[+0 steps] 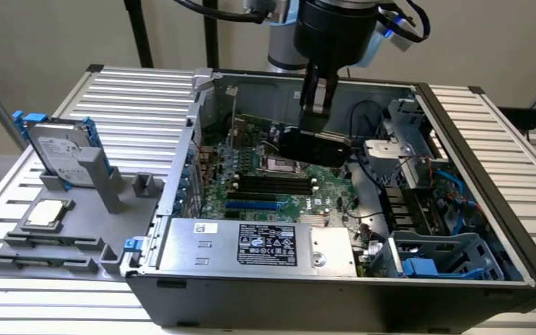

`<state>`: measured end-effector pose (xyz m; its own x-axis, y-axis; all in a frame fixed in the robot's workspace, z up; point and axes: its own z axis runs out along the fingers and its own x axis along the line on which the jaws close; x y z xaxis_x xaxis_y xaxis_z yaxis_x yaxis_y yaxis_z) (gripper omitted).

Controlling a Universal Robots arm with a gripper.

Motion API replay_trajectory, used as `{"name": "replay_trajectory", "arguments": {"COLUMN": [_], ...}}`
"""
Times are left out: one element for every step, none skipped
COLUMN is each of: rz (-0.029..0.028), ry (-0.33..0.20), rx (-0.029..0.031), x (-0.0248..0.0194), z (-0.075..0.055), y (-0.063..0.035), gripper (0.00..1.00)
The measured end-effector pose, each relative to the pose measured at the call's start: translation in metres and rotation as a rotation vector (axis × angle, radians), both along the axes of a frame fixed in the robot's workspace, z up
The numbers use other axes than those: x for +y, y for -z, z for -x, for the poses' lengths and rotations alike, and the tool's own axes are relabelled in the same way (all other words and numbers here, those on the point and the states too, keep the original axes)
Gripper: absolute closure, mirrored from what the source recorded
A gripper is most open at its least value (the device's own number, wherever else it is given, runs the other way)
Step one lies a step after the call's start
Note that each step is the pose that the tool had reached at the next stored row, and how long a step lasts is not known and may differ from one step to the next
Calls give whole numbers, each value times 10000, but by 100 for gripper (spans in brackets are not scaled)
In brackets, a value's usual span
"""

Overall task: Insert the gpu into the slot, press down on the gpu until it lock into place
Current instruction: 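Insert the gpu into the slot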

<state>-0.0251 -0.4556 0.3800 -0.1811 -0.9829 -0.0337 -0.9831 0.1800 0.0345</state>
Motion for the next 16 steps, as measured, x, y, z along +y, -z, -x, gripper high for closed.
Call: {"name": "replay_trajectory", "arguments": {"rz": [-1, -1, -1, -3, -3, -4, -3, -4, -4, -4, -3, -4, -4, -7, -9, -10], "ry": [-43, -94, -146, -198, -251, -311, -395, -488, -583, -676, -770, -870, -950, -1010, -1045, -1070], "rx": [-15, -31, -45, -60, -74, -90, -110, -131, -150, -170, -189, -208, -222, -235, -250, -265], "x": [0, 0, 0, 0, 0, 0, 0, 0, 0, 0, 0, 0, 0, 0, 0, 0], "z": [17, 32, 46, 61, 76, 89, 97, 102, 108, 113, 118, 125, 132, 145, 165, 189], "y": [17, 34, 52, 70, 88, 104, 121, 134, 148, 162, 176, 193, 209, 228, 246, 264], "gripper": [74, 74, 74, 74, 74, 74, 74, 74, 74, 74, 74, 74, 74, 74, 74, 74]}}
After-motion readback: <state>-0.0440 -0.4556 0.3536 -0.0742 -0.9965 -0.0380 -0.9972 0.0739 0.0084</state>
